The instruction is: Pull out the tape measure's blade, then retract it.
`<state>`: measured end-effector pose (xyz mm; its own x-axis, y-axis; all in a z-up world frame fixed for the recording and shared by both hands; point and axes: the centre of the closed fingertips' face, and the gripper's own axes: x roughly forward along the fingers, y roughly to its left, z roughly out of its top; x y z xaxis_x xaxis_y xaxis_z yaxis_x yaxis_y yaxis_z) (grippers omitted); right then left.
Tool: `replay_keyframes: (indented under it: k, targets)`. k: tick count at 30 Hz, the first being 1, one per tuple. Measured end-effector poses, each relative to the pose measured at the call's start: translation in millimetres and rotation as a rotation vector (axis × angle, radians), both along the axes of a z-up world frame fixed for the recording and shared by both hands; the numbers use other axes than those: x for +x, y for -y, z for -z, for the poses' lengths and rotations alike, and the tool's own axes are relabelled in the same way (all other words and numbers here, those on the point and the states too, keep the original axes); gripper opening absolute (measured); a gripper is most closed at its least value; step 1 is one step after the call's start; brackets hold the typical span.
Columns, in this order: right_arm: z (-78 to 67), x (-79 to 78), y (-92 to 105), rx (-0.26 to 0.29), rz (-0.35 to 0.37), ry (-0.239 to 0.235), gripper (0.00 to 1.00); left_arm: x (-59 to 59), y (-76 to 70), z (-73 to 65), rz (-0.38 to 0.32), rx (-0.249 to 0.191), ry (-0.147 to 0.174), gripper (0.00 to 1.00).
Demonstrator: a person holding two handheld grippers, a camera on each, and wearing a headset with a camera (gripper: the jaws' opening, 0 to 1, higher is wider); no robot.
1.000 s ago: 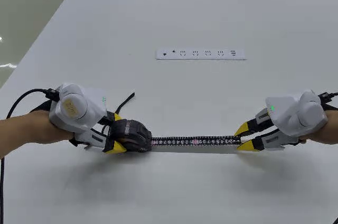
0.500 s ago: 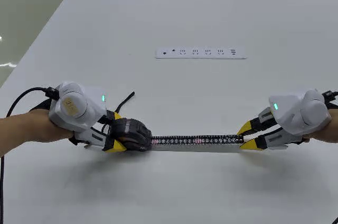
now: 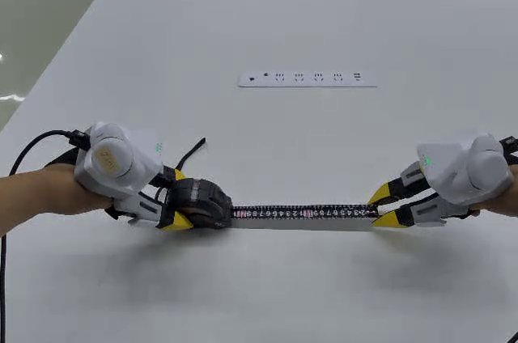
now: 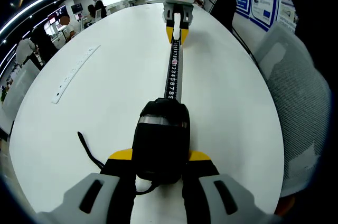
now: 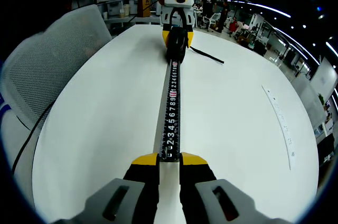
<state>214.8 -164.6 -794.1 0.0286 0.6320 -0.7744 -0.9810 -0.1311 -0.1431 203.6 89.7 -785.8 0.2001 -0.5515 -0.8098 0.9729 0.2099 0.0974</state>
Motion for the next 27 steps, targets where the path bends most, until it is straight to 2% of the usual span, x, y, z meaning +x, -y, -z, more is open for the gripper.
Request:
replay_keyframes:
  k: [27]
  targets:
    - [1.4,-2.3,10.5,-0.016,0.012,-0.003,0.13,-2.8,-0.5,-1.9,0.002,0.004,0.001,0.29]
